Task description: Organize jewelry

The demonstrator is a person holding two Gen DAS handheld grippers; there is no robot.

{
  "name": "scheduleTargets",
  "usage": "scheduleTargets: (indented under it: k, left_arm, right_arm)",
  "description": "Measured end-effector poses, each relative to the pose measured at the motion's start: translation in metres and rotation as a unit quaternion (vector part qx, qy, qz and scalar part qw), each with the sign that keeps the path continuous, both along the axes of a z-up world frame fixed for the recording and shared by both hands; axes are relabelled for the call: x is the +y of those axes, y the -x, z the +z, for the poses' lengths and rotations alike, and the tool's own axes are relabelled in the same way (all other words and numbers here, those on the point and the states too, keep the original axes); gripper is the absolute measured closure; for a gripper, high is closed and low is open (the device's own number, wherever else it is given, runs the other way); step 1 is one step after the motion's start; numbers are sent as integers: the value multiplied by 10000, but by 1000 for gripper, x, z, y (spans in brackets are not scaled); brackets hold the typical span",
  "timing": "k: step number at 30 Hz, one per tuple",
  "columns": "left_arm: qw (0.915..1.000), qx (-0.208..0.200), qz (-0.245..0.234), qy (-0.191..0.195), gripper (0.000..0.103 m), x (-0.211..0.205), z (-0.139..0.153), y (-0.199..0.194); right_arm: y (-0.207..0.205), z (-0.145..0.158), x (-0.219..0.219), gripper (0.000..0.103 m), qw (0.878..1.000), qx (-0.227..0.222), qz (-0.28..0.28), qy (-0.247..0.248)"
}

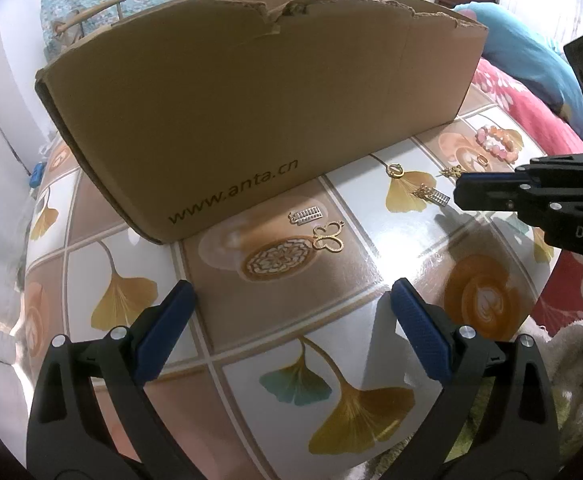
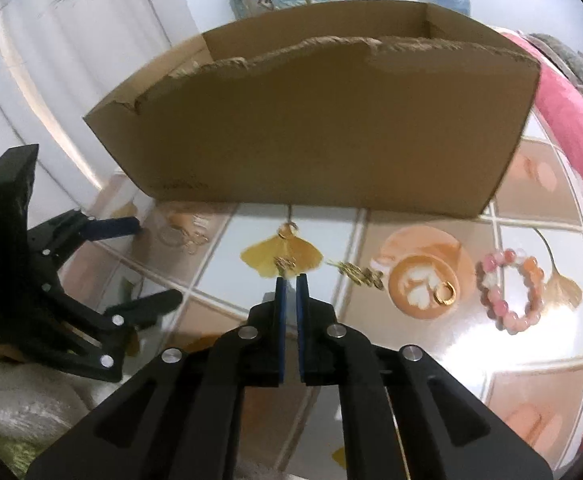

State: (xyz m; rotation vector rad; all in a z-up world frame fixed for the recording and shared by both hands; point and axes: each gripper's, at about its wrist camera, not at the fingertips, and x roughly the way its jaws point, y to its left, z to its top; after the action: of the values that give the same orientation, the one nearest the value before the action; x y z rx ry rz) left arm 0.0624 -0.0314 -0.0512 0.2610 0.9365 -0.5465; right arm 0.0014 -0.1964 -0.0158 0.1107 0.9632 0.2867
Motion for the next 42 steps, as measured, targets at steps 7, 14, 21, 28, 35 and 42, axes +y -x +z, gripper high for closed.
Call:
scheduleTargets:
  k: [7, 14, 21, 28, 35, 42]
  left_arm:
    - [10000, -14, 14, 4, 8, 0, 1, 2]
    - [9998, -162, -62, -53, 8, -2, 4, 4]
    - [9979, -532, -365, -101, 9, -13, 17, 9]
    - [9997, -212, -59, 63, 41, -15, 24, -13]
    - [9984, 200, 345, 390, 60, -14, 22, -32]
    - [9974, 349, 589, 205, 74, -24, 17, -37]
  right_arm:
    - [-10, -7, 11, 89, 9994, -50, 191, 278]
    - [-9, -8, 23, 101, 9982, -110, 281, 519]
    - [-2, -6, 17, 102, 9987, -59, 218, 464]
    - [4, -8, 2, 101, 9994, 34, 23, 340]
    - [2, -13, -4, 101, 9999, 31, 6, 164]
    - [10, -14, -20, 101, 10000, -57, 37, 52]
